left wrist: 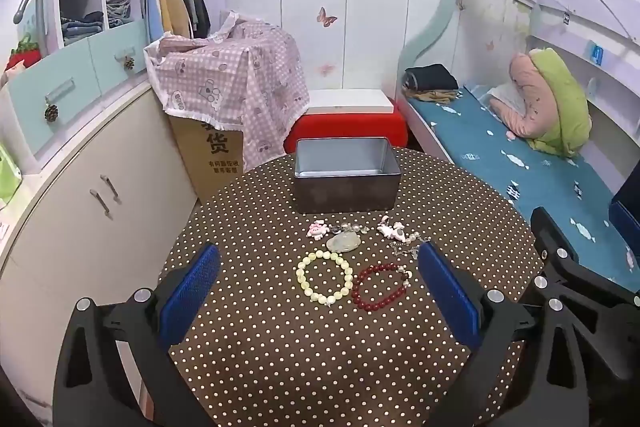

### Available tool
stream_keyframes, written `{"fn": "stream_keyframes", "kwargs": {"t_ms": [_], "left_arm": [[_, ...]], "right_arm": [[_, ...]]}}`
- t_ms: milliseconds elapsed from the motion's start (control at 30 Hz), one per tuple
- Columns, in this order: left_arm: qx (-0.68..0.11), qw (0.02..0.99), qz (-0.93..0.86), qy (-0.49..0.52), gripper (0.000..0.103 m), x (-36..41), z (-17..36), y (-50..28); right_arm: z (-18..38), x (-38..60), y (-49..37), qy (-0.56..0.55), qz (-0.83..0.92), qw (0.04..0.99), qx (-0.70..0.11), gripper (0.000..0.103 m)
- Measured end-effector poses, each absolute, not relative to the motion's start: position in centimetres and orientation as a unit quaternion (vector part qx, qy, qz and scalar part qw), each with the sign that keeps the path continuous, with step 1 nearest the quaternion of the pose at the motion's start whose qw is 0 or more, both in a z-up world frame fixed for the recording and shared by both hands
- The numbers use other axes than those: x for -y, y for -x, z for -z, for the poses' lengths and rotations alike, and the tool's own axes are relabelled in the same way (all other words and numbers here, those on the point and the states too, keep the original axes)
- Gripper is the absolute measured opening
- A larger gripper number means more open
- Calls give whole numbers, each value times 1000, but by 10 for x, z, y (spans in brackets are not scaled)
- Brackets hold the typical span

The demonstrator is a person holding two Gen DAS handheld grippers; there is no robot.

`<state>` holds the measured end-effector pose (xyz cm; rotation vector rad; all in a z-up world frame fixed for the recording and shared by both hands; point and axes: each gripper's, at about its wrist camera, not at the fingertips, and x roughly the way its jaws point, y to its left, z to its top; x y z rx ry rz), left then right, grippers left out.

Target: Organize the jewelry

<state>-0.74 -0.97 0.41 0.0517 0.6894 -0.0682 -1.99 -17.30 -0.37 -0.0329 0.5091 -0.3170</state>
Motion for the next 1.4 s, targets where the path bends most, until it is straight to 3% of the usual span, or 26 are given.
{"fn": "stream_keyframes", "kwargs": {"t_ms": [1400], "left_arm": [[-339,939,37,-31,95,12,-2,12]], "right_arm": [[17,178,19,12,155,954,-256,96]]}}
